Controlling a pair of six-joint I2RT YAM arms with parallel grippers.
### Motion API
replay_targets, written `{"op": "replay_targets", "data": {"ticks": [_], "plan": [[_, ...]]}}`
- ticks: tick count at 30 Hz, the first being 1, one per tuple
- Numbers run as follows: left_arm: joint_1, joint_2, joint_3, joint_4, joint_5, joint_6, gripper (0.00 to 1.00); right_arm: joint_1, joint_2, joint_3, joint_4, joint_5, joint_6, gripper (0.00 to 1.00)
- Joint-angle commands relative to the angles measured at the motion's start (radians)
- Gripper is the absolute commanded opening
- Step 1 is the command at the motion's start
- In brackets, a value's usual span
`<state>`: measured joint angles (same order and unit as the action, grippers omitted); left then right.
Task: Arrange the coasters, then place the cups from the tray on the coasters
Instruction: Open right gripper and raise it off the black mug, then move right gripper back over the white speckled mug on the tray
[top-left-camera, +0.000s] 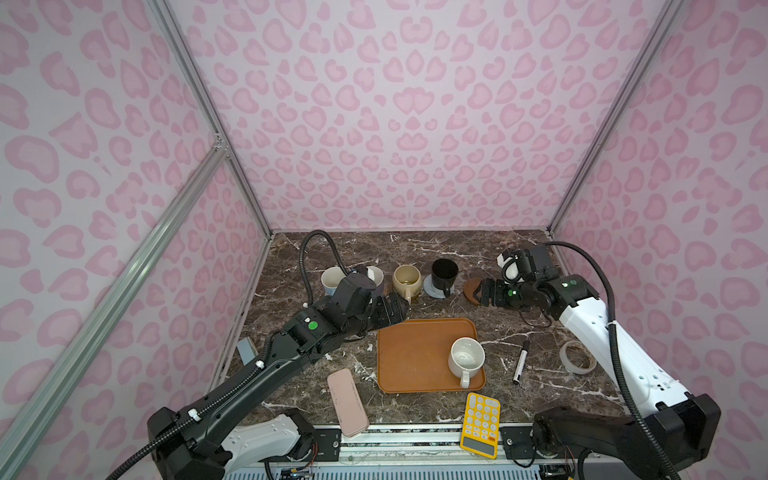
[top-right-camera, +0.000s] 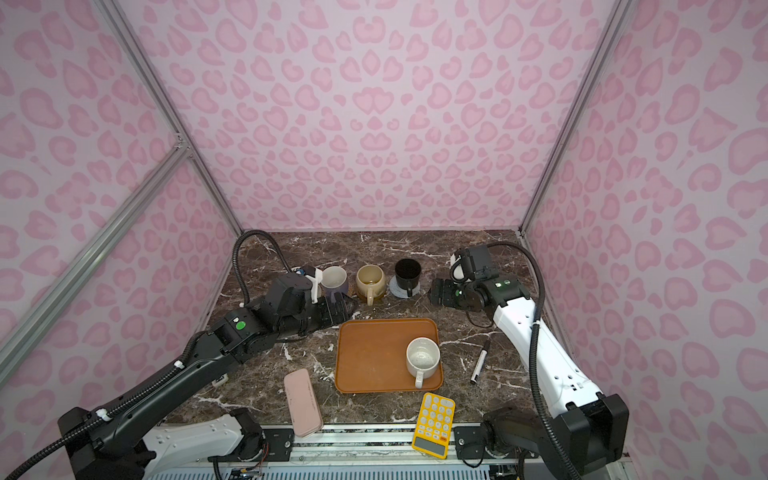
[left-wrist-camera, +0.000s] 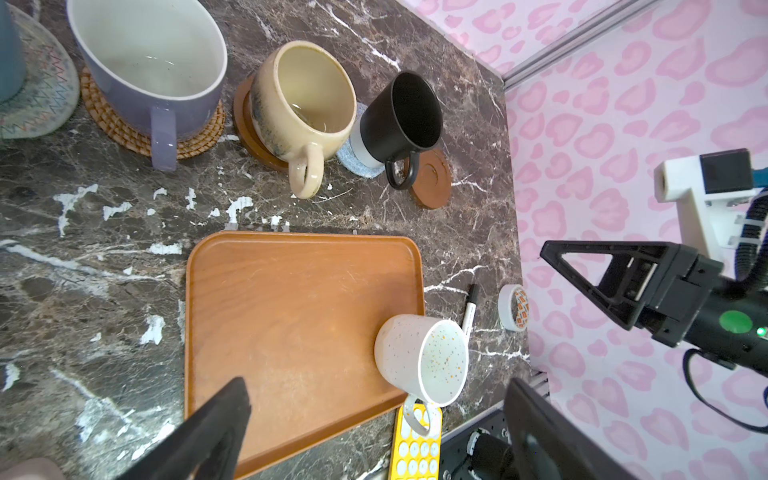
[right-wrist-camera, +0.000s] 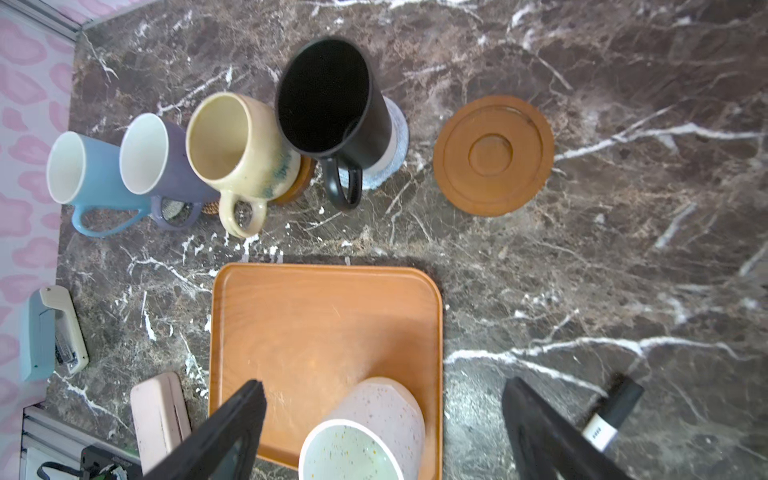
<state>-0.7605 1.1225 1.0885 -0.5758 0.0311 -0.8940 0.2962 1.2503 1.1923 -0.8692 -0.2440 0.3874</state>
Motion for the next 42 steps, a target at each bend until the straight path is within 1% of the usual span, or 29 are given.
{"op": "replay_targets", "data": {"ticks": [1, 6, 13, 17, 20, 26, 28, 31, 34, 37, 42], "plan": [[0.000, 0.006, 0.011, -0.001, 0.046, 0.049, 0.97, 0.032, -0.019, -0.018, -0.105, 0.038, -0.009, 0.91], [-0.002, 0.016, -0.012, 0.035, 0.082, 0.043, 0.97, 0.094, -0.062, -0.053, -0.169, 0.089, 0.038, 0.91], [-0.010, 0.041, -0.030, 0.075, 0.117, 0.043, 0.97, 0.190, -0.101, -0.118, -0.201, 0.110, 0.106, 0.89], [-0.011, 0.047, -0.069, 0.118, 0.131, 0.022, 0.97, 0.282, -0.109, -0.138, -0.224, 0.161, 0.145, 0.89], [-0.017, 0.067, -0.070, 0.122, 0.141, 0.013, 0.97, 0.363, -0.112, -0.169, -0.220, 0.172, 0.196, 0.88], [-0.046, 0.079, -0.080, 0.143, 0.117, -0.021, 0.97, 0.575, -0.124, -0.237, -0.207, 0.216, 0.363, 0.90], [-0.059, 0.080, -0.099, 0.167, 0.112, -0.042, 0.97, 0.624, -0.132, -0.264, -0.185, 0.237, 0.406, 0.90], [-0.075, 0.079, -0.143, 0.232, 0.113, -0.087, 0.97, 0.650, -0.134, -0.311, -0.135, 0.238, 0.443, 0.88], [-0.089, 0.079, -0.175, 0.276, 0.100, -0.128, 0.97, 0.661, -0.123, -0.339, -0.085, 0.253, 0.450, 0.85], [-0.097, 0.079, -0.186, 0.285, 0.084, -0.148, 0.97, 0.663, -0.105, -0.363, -0.038, 0.261, 0.441, 0.81], [-0.109, 0.065, -0.215, 0.304, 0.069, -0.186, 0.97, 0.677, -0.085, -0.399, 0.014, 0.272, 0.445, 0.70]]}}
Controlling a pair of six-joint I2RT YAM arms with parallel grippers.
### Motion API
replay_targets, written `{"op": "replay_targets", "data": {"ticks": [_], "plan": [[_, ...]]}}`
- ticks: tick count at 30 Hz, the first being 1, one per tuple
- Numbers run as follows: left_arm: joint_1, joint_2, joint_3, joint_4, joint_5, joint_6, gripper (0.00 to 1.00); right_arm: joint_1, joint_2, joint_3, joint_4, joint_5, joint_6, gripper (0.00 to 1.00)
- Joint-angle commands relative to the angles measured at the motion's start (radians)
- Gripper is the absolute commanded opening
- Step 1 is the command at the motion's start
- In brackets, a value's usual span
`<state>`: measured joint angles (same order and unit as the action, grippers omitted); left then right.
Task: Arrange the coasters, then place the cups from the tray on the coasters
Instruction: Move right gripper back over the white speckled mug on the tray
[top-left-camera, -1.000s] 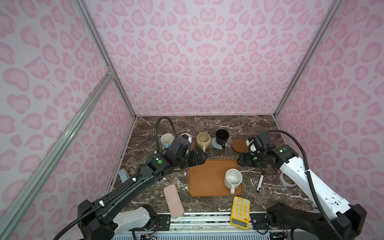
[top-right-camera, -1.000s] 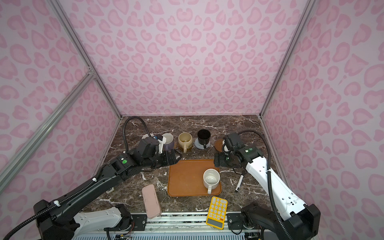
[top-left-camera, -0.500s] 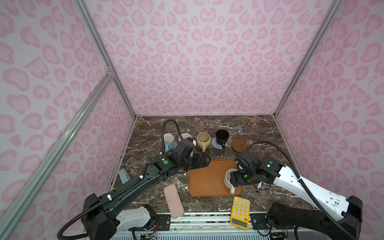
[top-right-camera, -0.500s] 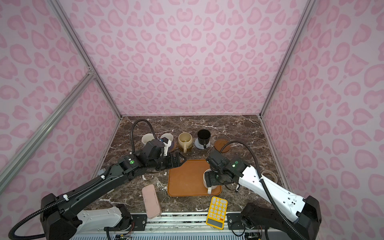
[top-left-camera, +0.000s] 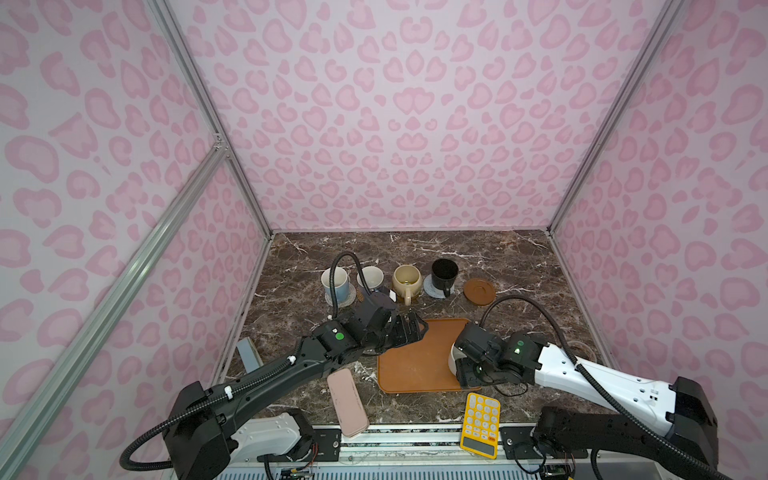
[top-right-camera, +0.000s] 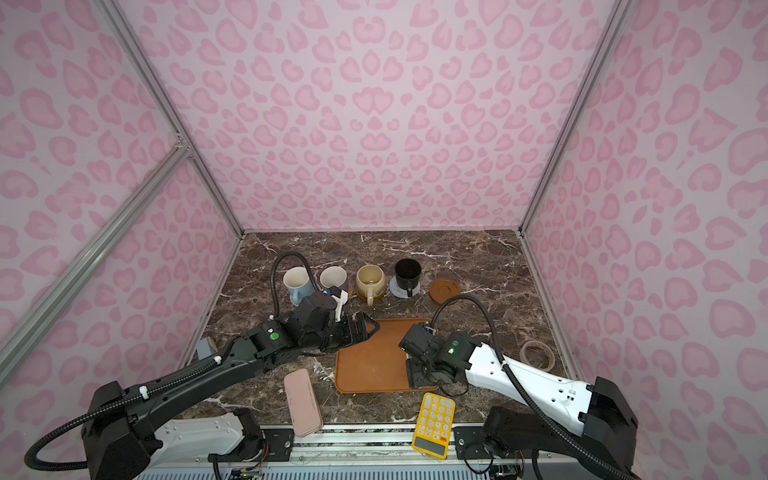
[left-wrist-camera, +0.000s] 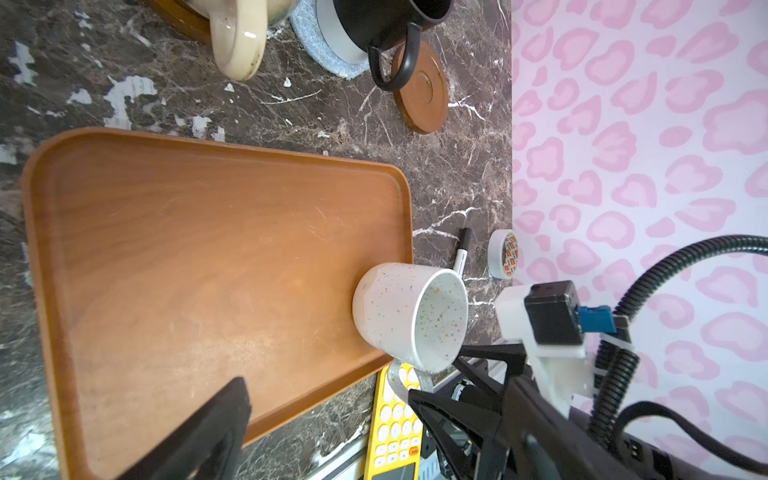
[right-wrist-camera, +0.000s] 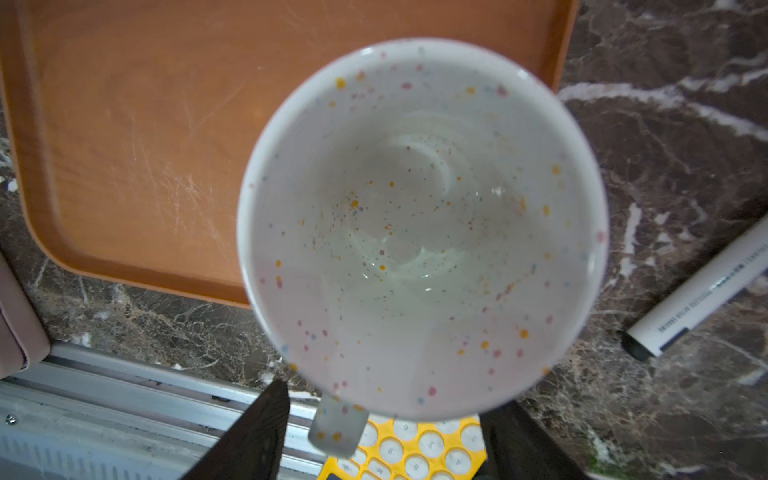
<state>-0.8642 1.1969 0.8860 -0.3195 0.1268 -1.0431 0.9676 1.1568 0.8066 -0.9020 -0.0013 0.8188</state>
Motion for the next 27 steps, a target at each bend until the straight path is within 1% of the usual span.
{"op": "replay_targets", "data": {"ticks": [1, 9, 13, 23, 27], "plan": [[-0.008, -0.012, -0.018, 0.047, -0.031, -0.043, 0.97, 0.008, 0.013, -0.019, 0.048, 0.038, 0.016, 0.68], [-0.022, -0.026, -0.040, 0.050, -0.058, -0.064, 0.97, 0.011, 0.043, -0.029, 0.054, 0.097, 0.006, 0.46], [-0.028, -0.036, -0.053, 0.060, -0.070, -0.073, 0.97, 0.010, 0.070, -0.010, 0.037, 0.133, -0.013, 0.39], [-0.030, -0.071, -0.061, 0.048, -0.095, -0.080, 0.97, 0.010, 0.115, 0.002, 0.057, 0.149, -0.030, 0.37], [-0.030, -0.067, -0.060, 0.048, -0.090, -0.080, 0.97, 0.010, 0.118, -0.008, 0.068, 0.152, -0.032, 0.30]]}}
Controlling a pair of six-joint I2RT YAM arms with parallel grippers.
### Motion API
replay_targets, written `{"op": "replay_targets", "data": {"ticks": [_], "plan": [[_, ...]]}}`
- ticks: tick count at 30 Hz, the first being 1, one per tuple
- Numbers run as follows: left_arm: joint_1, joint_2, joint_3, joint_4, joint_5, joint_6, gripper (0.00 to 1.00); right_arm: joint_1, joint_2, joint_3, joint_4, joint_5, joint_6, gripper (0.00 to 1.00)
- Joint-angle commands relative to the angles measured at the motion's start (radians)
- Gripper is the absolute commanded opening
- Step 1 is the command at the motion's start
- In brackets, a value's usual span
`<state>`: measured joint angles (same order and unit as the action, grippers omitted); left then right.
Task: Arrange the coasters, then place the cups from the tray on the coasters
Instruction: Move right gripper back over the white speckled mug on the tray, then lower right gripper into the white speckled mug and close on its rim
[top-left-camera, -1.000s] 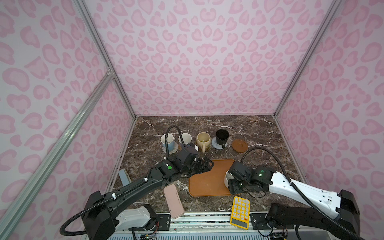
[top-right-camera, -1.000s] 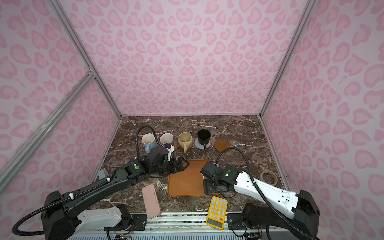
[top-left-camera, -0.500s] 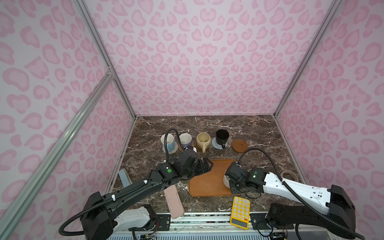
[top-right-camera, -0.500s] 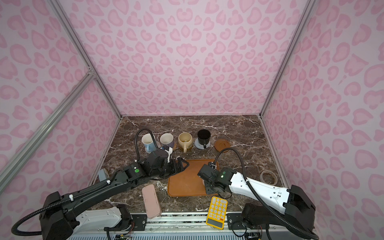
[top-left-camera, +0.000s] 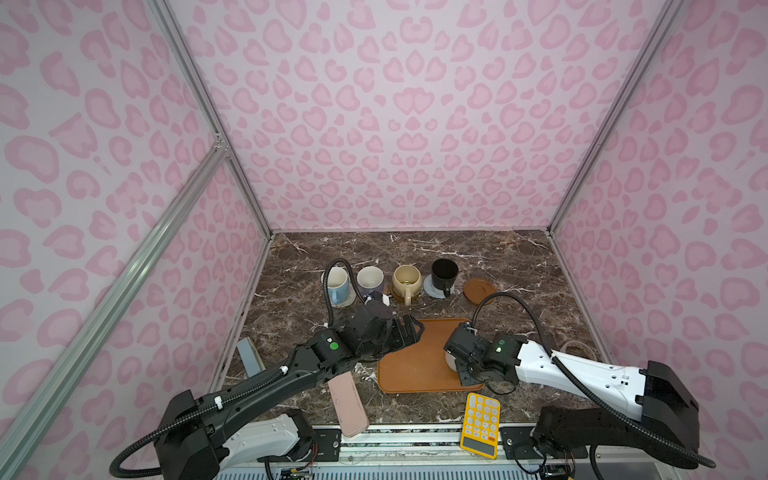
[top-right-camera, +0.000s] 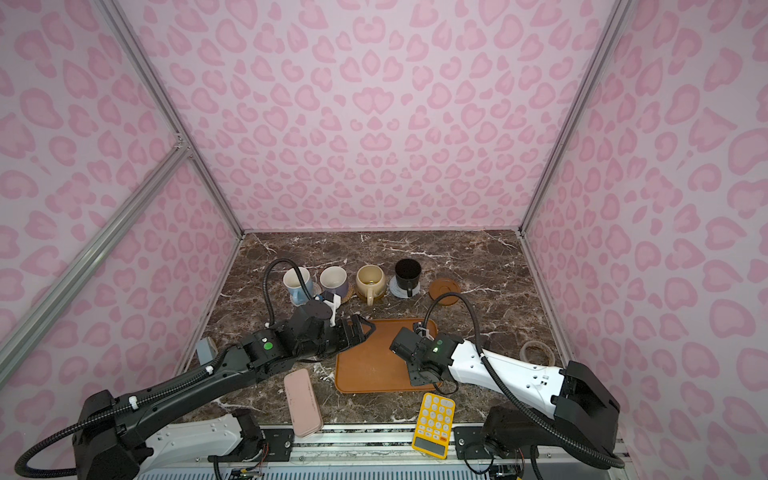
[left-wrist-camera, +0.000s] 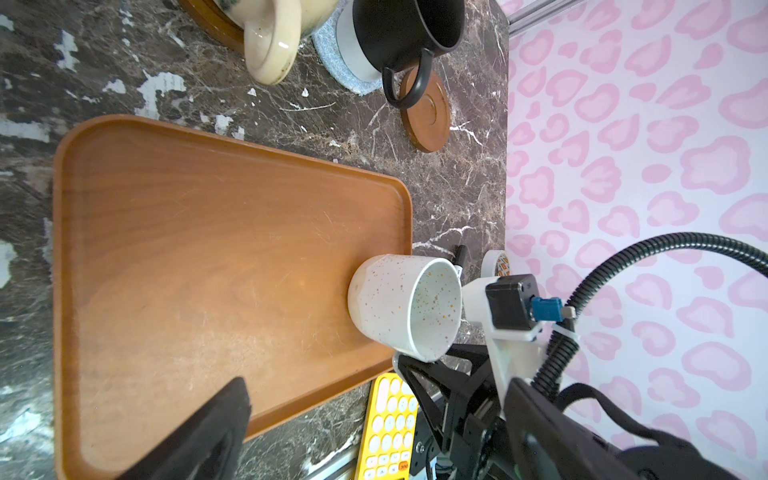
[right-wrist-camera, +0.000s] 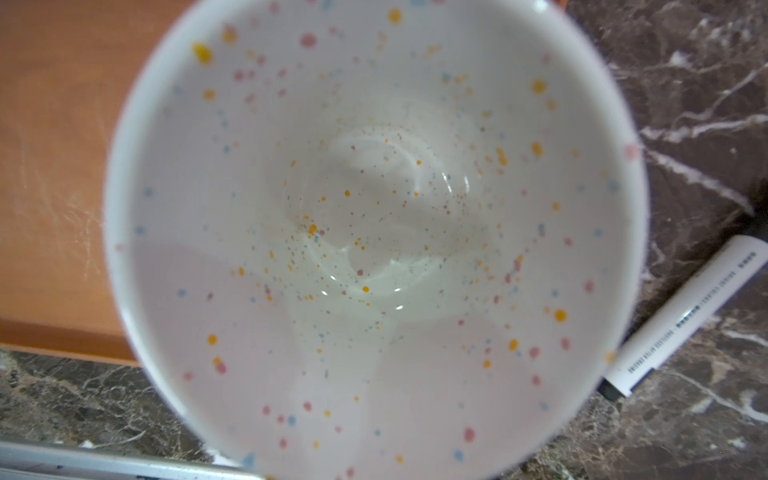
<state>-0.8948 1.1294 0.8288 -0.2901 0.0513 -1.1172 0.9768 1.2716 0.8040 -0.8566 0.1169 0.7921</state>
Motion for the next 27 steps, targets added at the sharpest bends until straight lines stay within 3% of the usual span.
{"op": "replay_targets", "data": {"ticks": [1, 13, 27], "plan": [[0.000, 0.004, 0.002, 0.018, -0.010, -0.004, 0.97, 0.000, 0.000, -0.005, 0.022, 0.035, -0.005, 0.28], [0.000, 0.005, 0.009, 0.006, -0.019, -0.003, 0.97, -0.021, 0.002, 0.031, 0.013, 0.049, -0.031, 0.09], [0.000, 0.024, 0.029, 0.019, -0.011, 0.007, 0.97, -0.070, -0.016, 0.044, 0.023, 0.024, -0.071, 0.02]]}}
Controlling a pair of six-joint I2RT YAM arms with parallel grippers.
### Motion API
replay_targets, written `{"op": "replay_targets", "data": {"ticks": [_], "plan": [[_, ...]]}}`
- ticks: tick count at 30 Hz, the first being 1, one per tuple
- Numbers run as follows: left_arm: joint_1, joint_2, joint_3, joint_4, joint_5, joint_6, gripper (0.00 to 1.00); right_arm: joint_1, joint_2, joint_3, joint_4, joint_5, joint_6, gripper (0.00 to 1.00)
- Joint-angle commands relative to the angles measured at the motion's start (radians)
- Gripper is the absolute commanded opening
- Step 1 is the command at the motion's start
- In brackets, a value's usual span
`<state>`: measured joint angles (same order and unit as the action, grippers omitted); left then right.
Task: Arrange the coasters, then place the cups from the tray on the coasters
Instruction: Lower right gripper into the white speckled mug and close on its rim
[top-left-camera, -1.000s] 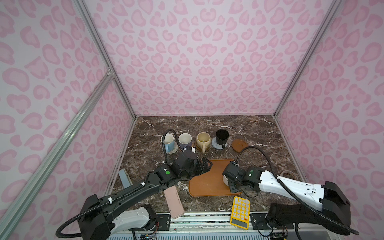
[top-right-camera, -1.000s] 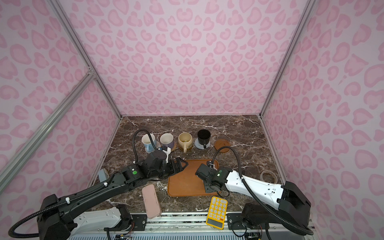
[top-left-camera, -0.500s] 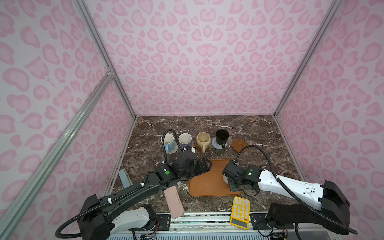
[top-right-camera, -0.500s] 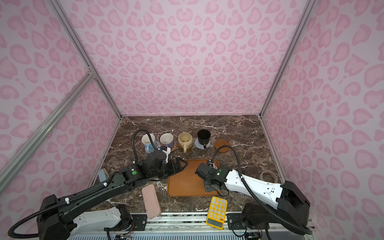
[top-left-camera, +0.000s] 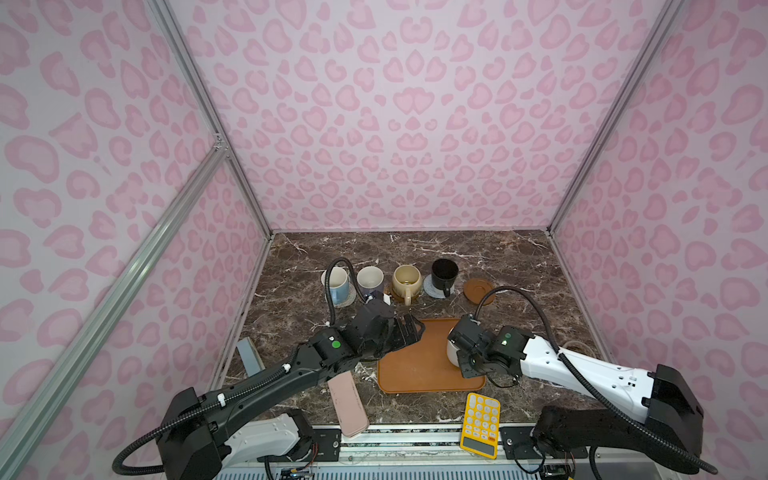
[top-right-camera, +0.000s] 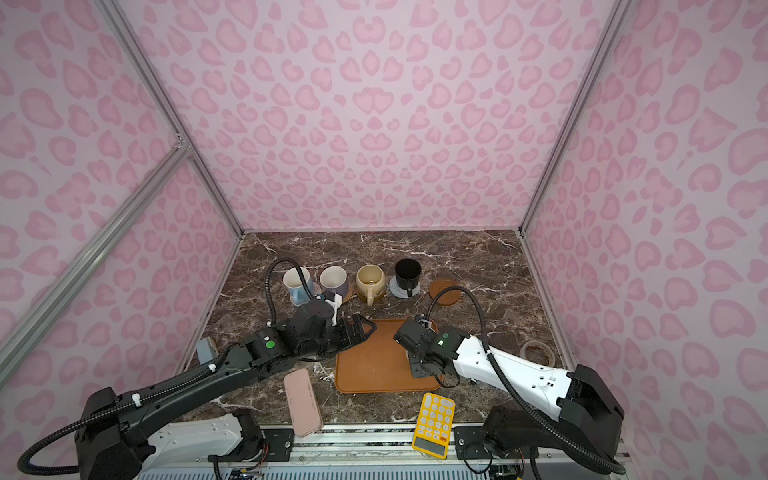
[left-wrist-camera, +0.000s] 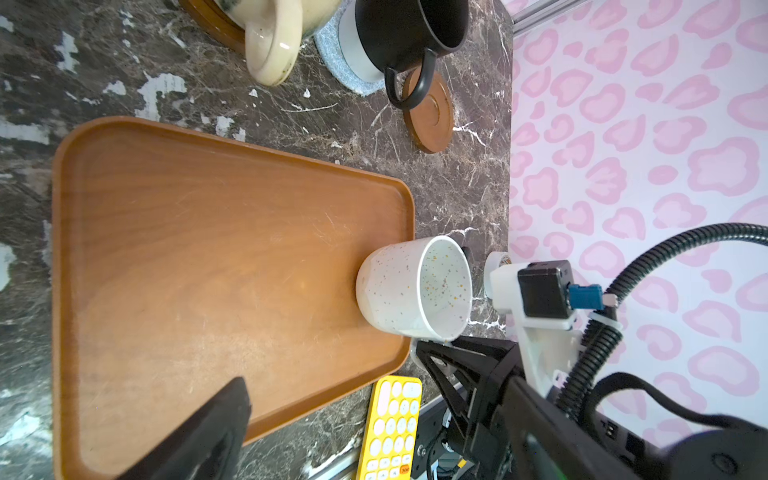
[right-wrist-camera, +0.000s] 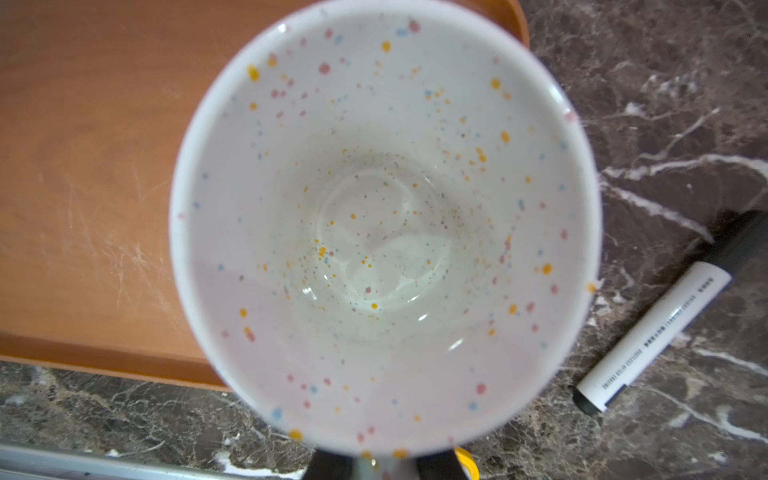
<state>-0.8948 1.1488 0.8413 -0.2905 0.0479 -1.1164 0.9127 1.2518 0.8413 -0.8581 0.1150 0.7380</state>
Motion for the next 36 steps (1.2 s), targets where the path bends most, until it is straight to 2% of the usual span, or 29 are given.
{"op": "replay_targets", "data": {"ticks": [1, 6, 7, 10, 17, 21, 26, 31, 36], "plan": [[0.000, 0.005, 0.015, 0.020, -0.007, 0.006, 0.97, -0.008, 0.005, 0.007, 0.025, 0.026, -0.019, 0.02], [0.000, 0.005, 0.015, 0.028, -0.003, 0.007, 0.97, -0.015, 0.017, -0.014, 0.045, 0.006, -0.023, 0.02], [0.000, 0.006, 0.015, 0.035, 0.002, 0.010, 0.97, -0.014, 0.018, -0.022, 0.049, -0.004, -0.019, 0.05], [-0.001, 0.014, 0.015, 0.048, 0.014, 0.011, 0.97, -0.014, 0.026, -0.034, 0.056, -0.010, -0.014, 0.24], [-0.007, 0.019, 0.015, 0.059, 0.010, 0.013, 0.97, -0.015, 0.073, -0.009, 0.047, 0.020, -0.019, 0.40], [-0.009, 0.024, 0.011, 0.062, 0.009, 0.011, 0.97, -0.014, 0.098, 0.012, 0.027, 0.051, -0.015, 0.34], [-0.011, 0.033, 0.019, 0.056, 0.023, 0.010, 0.97, -0.021, 0.097, 0.022, 0.028, 0.089, -0.025, 0.11], [-0.010, 0.005, 0.012, 0.043, 0.001, 0.007, 0.97, -0.023, 0.095, 0.038, 0.022, 0.090, -0.037, 0.03], [-0.011, -0.022, 0.002, 0.039, -0.018, 0.007, 0.97, -0.023, 0.067, 0.036, 0.024, 0.081, -0.035, 0.01]]}}
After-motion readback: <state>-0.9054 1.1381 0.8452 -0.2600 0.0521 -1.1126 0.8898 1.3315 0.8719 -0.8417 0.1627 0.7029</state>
